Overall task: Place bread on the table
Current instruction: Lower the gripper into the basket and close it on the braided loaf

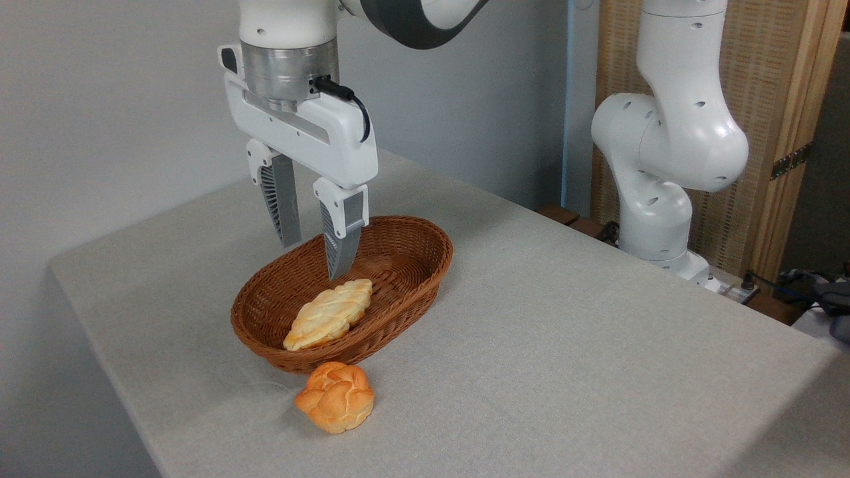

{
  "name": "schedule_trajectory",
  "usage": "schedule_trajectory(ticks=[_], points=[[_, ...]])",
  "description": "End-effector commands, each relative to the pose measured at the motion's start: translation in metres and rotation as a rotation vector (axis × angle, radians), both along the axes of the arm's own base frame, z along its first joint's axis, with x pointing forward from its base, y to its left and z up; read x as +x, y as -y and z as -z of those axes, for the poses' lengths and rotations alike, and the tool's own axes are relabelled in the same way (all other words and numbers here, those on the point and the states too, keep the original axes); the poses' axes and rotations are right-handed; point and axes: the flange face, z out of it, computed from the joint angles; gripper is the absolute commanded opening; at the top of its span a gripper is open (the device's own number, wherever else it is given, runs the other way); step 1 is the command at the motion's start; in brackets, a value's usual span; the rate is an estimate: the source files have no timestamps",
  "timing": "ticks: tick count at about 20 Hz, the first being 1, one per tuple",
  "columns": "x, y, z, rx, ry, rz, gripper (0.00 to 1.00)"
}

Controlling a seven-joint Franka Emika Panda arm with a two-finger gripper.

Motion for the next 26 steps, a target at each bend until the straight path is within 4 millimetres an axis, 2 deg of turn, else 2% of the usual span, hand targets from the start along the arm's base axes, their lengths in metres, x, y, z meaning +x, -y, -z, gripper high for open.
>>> schedule_trajectory(ticks=[1,6,9,11,16,20,22,26], points=[[-0.009,0.023,0.012,0.013,-0.038,0.051,1.0],[-0.014,0.048,0.051,0.022,-0.071,0.097,1.0],[-0.013,0.05,0.071,0.024,-0.063,0.096,1.0],[-0.012,0.059,0.082,0.027,-0.058,0.11,1.0],[-0.006,0.061,0.113,0.082,-0.088,0.135,1.0],[0.0,0.062,0.127,0.088,-0.097,0.136,1.0],[-0.001,0.073,0.136,0.094,-0.108,0.155,1.0],[0.0,0.085,0.142,0.094,-0.099,0.17,1.0]])
